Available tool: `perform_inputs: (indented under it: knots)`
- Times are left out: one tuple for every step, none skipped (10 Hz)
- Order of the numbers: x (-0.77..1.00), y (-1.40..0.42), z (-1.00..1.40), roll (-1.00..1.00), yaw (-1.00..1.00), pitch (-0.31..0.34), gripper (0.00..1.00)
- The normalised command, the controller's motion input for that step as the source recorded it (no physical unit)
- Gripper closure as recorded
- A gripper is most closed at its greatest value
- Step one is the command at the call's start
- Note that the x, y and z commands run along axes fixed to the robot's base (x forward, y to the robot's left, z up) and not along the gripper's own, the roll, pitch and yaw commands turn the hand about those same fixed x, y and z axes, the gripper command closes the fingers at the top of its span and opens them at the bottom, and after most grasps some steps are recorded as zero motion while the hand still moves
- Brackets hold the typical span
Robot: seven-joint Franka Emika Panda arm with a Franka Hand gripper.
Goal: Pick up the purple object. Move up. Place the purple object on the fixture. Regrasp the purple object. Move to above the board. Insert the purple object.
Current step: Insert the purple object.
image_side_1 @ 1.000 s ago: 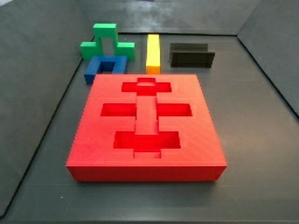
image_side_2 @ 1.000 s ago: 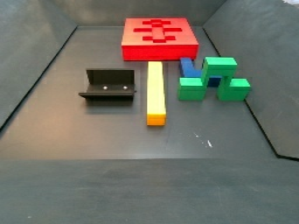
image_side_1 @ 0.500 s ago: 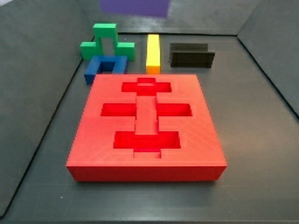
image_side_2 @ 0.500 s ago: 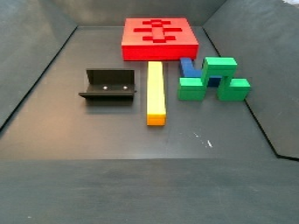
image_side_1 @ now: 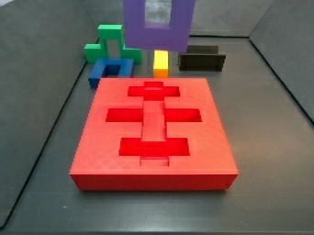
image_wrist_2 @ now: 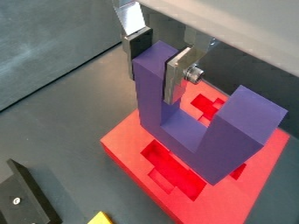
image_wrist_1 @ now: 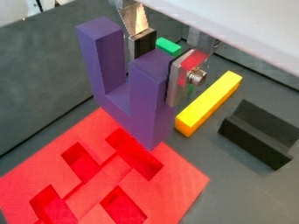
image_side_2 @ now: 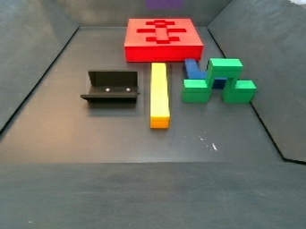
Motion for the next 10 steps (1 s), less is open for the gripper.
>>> perform_inputs:
  knots:
    - [0.02,-0.30,-0.46,0.19,0.02,-0.187,1.00]
    - [0.03,-0.76,-0.09,0.11,0.18,-0.227,1.00]
    - [0.11,-0.85,-0.08,0.04,0.23,-0.240,1.00]
    - [0.10,-0.86,-0.07,0.05,0.22,-0.243,1.00]
    - [0.09,-0.85,-0.09,0.09,0.20,-0.230,1.00]
    - [0.12,-0.84,-0.18,0.13,0.15,-0.189,1.00]
    - [0.07,-0.79,-0.28,0.26,0.08,-0.119,1.00]
    - [0.07,-0.70,-0.19,0.47,0.00,0.016,1.00]
    - [0.14,-0.64,-0.20,0.46,0.00,0.159,1.00]
    - [0.14,-0.59,-0.21,0.47,0.00,0.217,1.00]
